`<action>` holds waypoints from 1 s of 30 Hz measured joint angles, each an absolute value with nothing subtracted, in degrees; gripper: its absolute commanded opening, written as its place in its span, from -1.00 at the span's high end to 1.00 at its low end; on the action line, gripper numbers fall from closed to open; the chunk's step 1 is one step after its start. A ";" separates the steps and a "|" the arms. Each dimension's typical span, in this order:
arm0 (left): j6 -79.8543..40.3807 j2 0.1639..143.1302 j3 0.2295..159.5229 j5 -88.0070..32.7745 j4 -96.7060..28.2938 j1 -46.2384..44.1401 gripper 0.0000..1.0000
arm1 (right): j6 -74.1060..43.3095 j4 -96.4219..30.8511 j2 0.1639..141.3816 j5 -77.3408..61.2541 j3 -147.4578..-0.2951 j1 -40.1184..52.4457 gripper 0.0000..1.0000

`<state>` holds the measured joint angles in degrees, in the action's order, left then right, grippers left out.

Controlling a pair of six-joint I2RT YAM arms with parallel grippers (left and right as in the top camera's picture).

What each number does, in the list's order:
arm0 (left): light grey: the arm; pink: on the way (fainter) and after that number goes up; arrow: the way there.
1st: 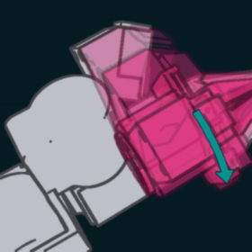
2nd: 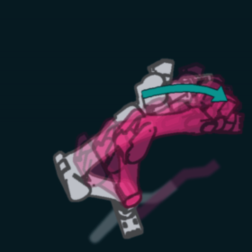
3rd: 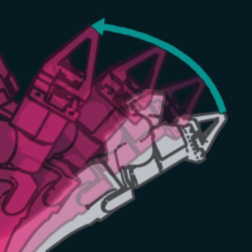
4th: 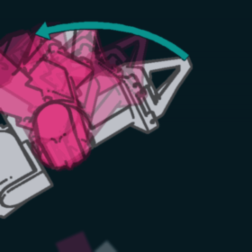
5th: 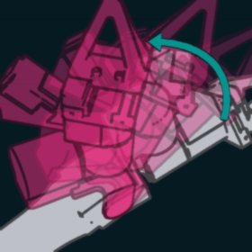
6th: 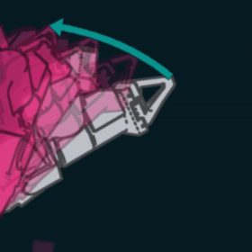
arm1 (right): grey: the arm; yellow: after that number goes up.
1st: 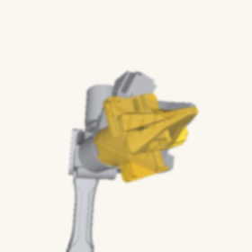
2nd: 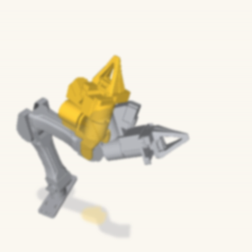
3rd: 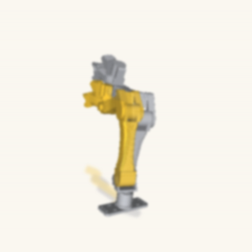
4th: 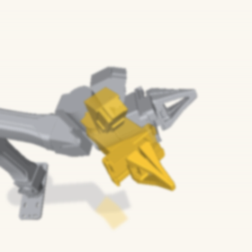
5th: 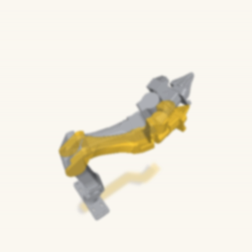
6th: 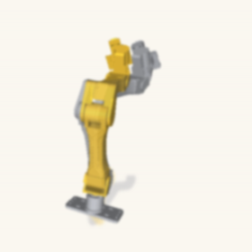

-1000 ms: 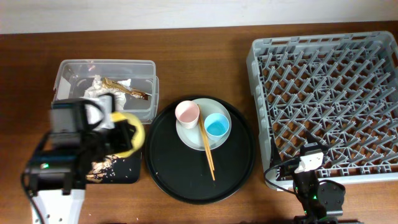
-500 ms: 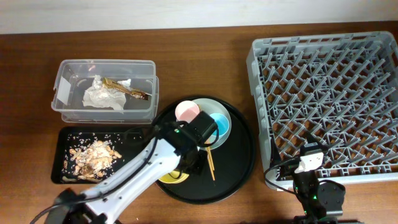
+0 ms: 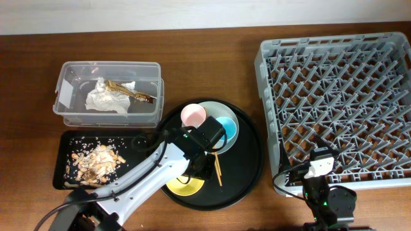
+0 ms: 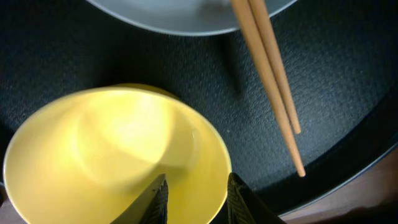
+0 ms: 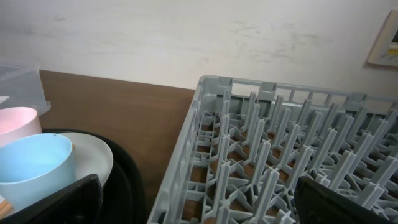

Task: Sort waste into correct bins and load items into the dishwasher rack
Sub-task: 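Set the empty yellow bowl back on the round tray, then grasp the pink cup with the left gripper and lift it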

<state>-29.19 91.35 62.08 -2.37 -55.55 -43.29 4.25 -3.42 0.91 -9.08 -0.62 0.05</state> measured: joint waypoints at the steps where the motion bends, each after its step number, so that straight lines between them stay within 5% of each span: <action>1: -29.21 91.37 62.22 -2.11 -55.42 -43.29 0.36 | 4.25 -3.42 0.91 -9.08 -0.62 0.05 -0.97; 10: -29.21 91.46 76.03 10.79 -50.50 -33.32 0.26 | 4.27 -3.42 0.91 -9.08 -0.62 0.05 -0.97; 14: -27.33 92.25 76.09 2.66 -47.59 -23.29 0.26 | 4.27 -3.42 0.95 -9.08 -0.62 0.05 -0.97; 20: -26.35 101.43 76.09 -3.01 -47.31 -22.74 0.30 | 4.27 -3.42 0.95 -9.08 -0.62 0.05 -0.97; 23: -26.20 103.22 76.09 -3.31 -47.31 -22.74 0.62 | 4.27 -3.42 0.95 -9.08 -0.62 0.05 -0.97; 30: -25.56 104.07 76.09 -3.46 -47.09 -22.74 0.99 | 4.27 -3.42 0.95 -9.08 -0.62 0.05 -0.97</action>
<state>-25.56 104.07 76.09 -3.46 -47.09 -22.74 4.27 -3.42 0.95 -9.08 -0.62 0.05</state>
